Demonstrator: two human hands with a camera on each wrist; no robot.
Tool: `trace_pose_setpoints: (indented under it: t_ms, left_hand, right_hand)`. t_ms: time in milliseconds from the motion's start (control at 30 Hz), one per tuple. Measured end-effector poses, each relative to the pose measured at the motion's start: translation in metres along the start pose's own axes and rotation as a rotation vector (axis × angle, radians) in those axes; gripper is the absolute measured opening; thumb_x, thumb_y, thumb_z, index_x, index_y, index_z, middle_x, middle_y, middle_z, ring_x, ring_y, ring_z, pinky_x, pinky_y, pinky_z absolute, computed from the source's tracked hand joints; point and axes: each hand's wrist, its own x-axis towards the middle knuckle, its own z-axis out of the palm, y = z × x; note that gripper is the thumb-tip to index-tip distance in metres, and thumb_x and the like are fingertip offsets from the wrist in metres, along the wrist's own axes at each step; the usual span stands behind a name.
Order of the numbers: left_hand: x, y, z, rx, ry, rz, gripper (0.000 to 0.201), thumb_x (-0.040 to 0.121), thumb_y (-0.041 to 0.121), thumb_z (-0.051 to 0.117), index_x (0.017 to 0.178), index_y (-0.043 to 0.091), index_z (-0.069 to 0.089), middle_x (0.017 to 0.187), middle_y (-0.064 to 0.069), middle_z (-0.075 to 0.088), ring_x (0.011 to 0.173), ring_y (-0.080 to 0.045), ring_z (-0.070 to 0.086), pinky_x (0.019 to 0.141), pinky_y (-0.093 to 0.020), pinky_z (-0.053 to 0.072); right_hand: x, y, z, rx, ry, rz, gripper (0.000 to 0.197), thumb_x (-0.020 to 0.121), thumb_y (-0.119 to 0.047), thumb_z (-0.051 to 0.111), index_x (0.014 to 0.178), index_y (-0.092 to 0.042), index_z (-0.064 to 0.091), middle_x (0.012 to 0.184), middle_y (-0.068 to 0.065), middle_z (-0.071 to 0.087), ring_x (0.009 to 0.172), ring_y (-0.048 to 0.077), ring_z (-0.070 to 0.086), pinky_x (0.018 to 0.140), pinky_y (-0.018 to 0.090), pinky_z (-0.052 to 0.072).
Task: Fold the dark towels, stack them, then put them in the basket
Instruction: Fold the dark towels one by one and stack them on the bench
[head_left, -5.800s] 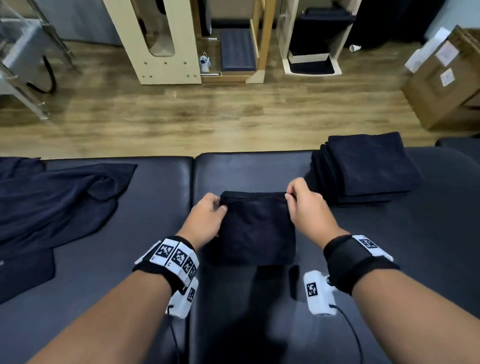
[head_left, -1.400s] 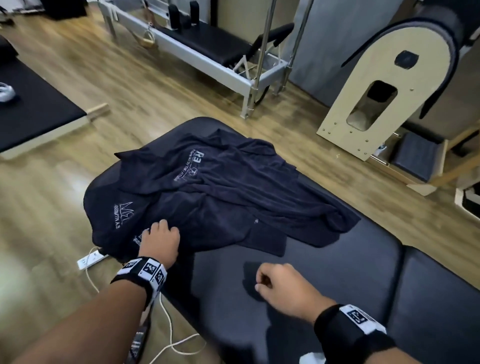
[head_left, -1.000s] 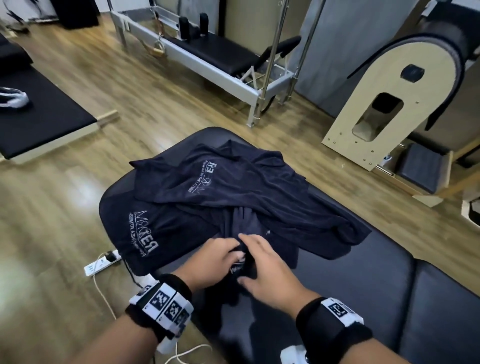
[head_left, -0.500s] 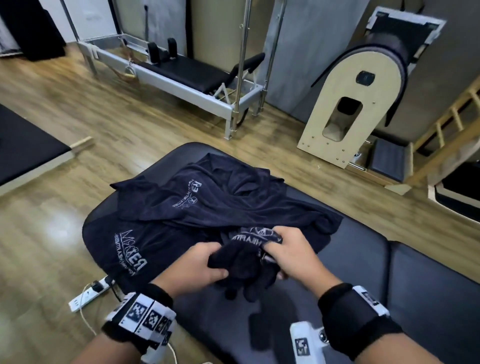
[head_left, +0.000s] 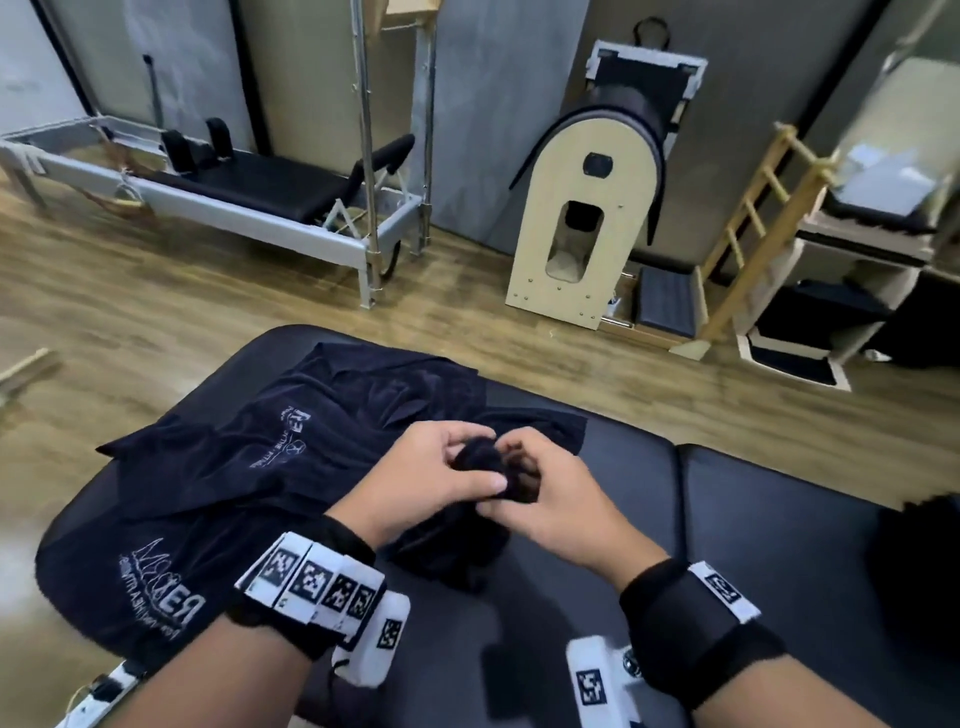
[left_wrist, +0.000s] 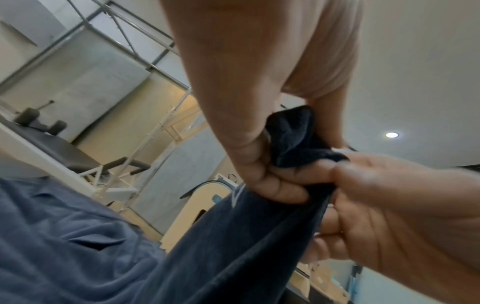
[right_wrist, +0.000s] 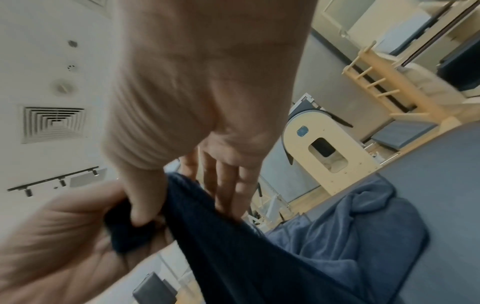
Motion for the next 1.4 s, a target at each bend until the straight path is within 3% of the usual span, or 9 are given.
trace_pose_setpoints:
  t_ms: [67,200,400,567,700,833,933,1133,1400]
  left_hand:
    - [0.009,0.009,0.005,0.233,-0.009,0.09,0.062,0.064,0.017,0.092,0.121,0.022,0.07,0.108,0.009,0.075,0.106,-0.001,0.067,0.099,-0.021,0.048]
    - [0.022,0.033,0.019,0.449,-0.032,0.255,0.031,0.074,0.016,0.086,0.1,0.027,0.076,0.094,0.019,0.074,0.093,0.007,0.066,0.086,-0.011,0.046]
    - [0.038,0.053,0.027,0.623,-0.137,0.275,0.035,0.071,-0.001,0.066,0.093,0.027,0.069,0.082,0.008,0.07,0.07,0.003,0.061,0.065,-0.015,0.045]
    - [0.035,0.054,0.05,0.918,-0.242,0.2,0.014,0.08,0.03,0.067,0.073,0.018,0.068,0.064,0.0,0.065,0.065,-0.011,0.063,0.065,-0.036,0.053]
    - [0.037,0.056,0.07,0.835,-0.164,0.287,0.026,0.089,0.036,0.07,0.074,0.014,0.069,0.084,0.003,0.064,0.083,-0.01,0.059,0.08,-0.031,0.048]
    - [0.036,0.082,0.098,0.67,-0.143,0.274,0.026,0.089,0.029,0.068,0.071,0.01,0.065,0.066,-0.002,0.065,0.062,-0.005,0.055,0.066,-0.034,0.049]
    - [0.031,0.1,0.125,0.624,-0.18,0.3,0.01,0.089,0.018,0.071,0.08,0.018,0.075,0.073,0.006,0.073,0.073,-0.006,0.067,0.071,-0.031,0.056]
    - [0.033,0.128,0.166,0.44,-0.111,0.377,0.018,0.094,0.003,0.065,0.093,0.016,0.077,0.089,-0.002,0.077,0.089,-0.014,0.072,0.084,-0.038,0.058]
    - [0.045,0.196,0.238,0.047,0.053,0.523,0.015,0.097,0.007,0.06,0.089,0.008,0.073,0.085,-0.007,0.068,0.08,-0.017,0.059,0.073,-0.033,0.049]
  right_hand:
    - [-0.004,0.007,-0.008,0.003,0.104,0.001,0.021,0.079,-0.027,0.079,0.084,-0.032,0.06,0.077,-0.012,0.066,0.068,0.006,0.059,0.068,0.03,0.05]
    - [-0.015,0.014,-0.025,0.17,0.172,0.053,0.018,0.084,-0.009,0.08,0.079,-0.019,0.065,0.074,-0.009,0.062,0.07,0.005,0.054,0.069,0.025,0.047]
    - [-0.032,0.019,-0.05,0.386,0.265,0.097,0.017,0.082,-0.008,0.072,0.076,-0.02,0.062,0.07,0.003,0.053,0.069,0.018,0.047,0.067,0.037,0.041]
    - [-0.037,0.016,-0.059,0.369,0.254,0.145,0.032,0.081,0.002,0.047,0.081,-0.02,0.07,0.073,-0.005,0.062,0.066,0.013,0.048,0.061,0.029,0.037]
    - [-0.044,0.014,-0.061,0.375,0.208,0.088,0.013,0.077,-0.007,0.059,0.085,-0.014,0.067,0.076,0.003,0.064,0.073,0.015,0.056,0.066,0.036,0.045]
    - [-0.06,0.03,-0.076,0.201,0.214,0.037,0.025,0.079,-0.01,0.073,0.101,-0.023,0.069,0.095,0.001,0.075,0.093,0.018,0.071,0.085,0.039,0.057]
    - [-0.08,0.061,-0.096,-0.04,0.267,0.075,0.022,0.08,-0.014,0.071,0.084,-0.034,0.064,0.081,-0.01,0.072,0.08,0.007,0.067,0.075,0.034,0.056]
    - [-0.143,0.105,-0.186,-0.184,0.414,0.237,0.044,0.072,-0.022,0.084,0.062,-0.021,0.042,0.054,-0.011,0.046,0.054,0.003,0.037,0.053,0.024,0.034]
    - [-0.193,0.077,-0.321,-0.058,0.799,0.012,0.021,0.086,-0.006,0.075,0.072,-0.009,0.059,0.062,-0.003,0.048,0.056,0.007,0.04,0.056,0.026,0.035]
